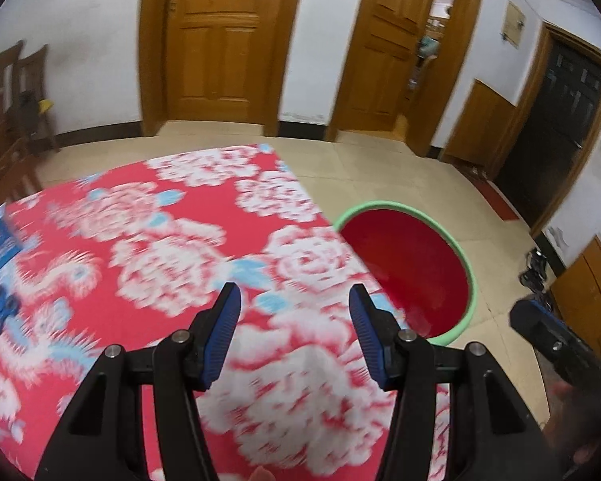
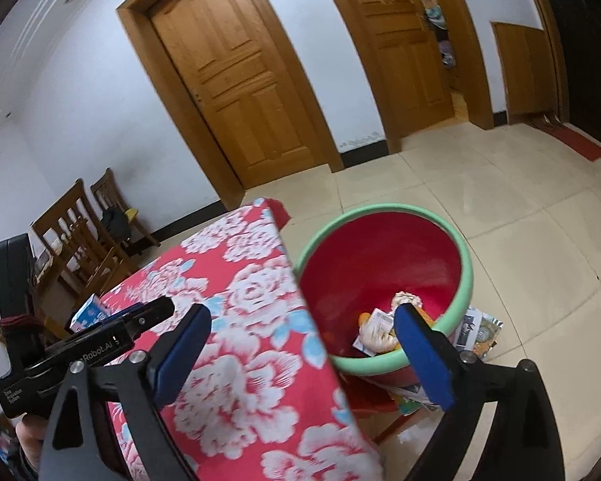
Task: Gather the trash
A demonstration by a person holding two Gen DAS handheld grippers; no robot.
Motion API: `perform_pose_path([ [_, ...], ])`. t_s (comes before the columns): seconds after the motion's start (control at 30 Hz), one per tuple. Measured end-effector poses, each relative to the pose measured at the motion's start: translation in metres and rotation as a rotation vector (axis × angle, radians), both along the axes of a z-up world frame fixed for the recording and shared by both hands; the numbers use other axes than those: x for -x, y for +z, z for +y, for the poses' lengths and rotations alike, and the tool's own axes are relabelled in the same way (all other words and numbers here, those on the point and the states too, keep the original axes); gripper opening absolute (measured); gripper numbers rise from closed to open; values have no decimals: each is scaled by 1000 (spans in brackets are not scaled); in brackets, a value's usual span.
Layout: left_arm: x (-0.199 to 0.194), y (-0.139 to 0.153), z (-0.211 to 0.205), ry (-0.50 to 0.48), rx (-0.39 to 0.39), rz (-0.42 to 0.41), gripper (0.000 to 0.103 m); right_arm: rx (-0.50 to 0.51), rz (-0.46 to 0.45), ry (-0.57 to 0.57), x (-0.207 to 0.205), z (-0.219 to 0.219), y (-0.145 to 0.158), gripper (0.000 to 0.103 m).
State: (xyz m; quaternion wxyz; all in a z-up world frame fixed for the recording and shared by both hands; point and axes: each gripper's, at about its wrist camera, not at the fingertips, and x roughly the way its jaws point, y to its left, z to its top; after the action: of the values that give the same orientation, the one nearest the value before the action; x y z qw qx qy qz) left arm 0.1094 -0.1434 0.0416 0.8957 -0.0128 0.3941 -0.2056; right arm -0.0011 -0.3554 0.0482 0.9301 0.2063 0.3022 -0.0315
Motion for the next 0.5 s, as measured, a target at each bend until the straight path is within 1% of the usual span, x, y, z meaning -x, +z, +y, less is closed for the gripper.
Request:
perform_pose_path([
  [0.1,9,1,20,44,1,-1,56,25,-16,23,4,17,5,100],
  [0.23,26,6,46,121,-44,-38,56,58,-30,64,8,42,10,100],
  [0.5,56,14,84,204,-50,-73,56,108,-67,109,22,80,13,102],
])
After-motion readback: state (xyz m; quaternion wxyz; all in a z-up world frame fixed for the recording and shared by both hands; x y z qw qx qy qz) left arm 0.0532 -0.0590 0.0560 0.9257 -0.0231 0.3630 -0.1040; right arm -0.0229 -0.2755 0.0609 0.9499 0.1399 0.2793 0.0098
